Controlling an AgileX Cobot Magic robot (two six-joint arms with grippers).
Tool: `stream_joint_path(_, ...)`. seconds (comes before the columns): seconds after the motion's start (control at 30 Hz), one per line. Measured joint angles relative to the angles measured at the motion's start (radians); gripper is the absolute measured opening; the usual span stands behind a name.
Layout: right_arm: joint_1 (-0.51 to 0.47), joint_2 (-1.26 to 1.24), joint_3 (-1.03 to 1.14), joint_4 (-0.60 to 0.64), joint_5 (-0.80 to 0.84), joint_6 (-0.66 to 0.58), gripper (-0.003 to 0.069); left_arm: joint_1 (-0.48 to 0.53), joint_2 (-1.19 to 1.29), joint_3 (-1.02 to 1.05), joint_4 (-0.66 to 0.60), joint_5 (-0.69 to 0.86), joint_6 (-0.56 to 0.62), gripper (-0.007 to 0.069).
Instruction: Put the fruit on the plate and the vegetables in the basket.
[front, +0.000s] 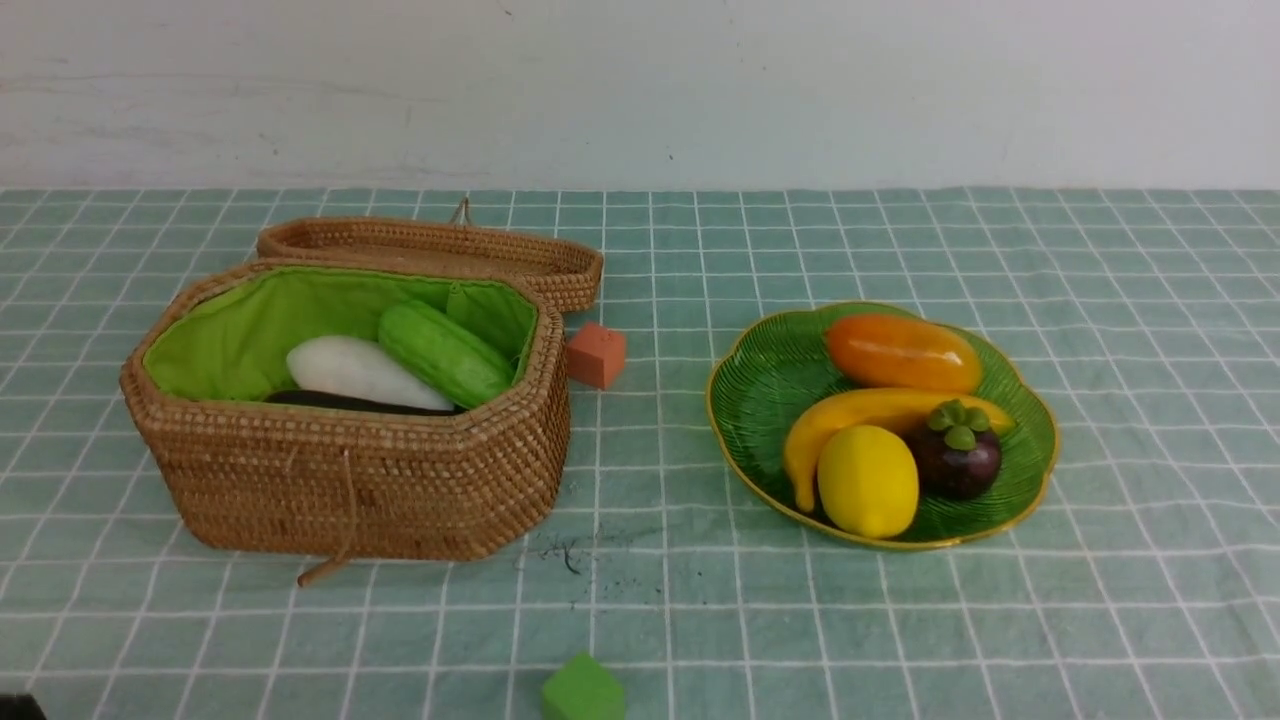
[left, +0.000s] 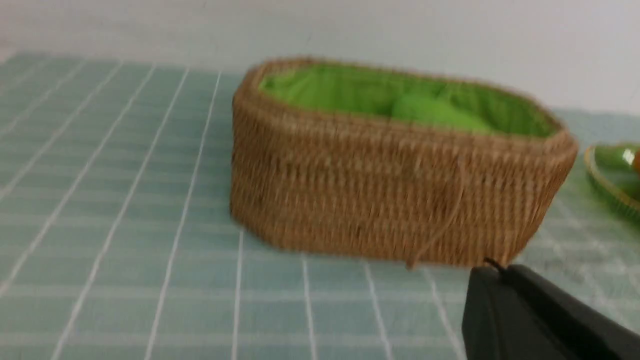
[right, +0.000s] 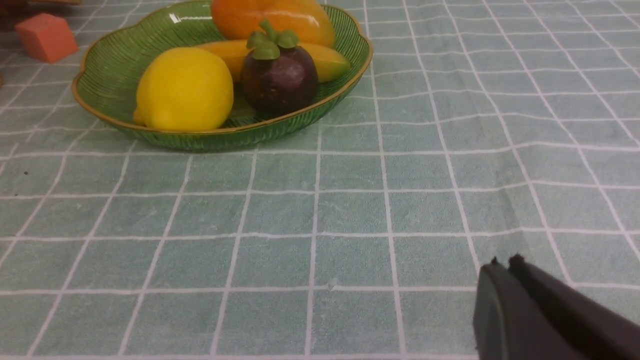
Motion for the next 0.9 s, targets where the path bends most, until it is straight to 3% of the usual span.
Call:
stream_joint_path(0.13, 0.000, 0.000, 0.000, 0.000, 0.000, 0.000, 0.0008, 0.010, 0.000, 0.008, 0.001, 0.125, -0.018, -0.0013)
stream_joint_path(0.9, 0.000, 0.000, 0.000, 0.000, 0.000, -0.001, 0.0010, 0.010, 0.000, 0.008, 0.001, 0.124, -0.048, -0.0013)
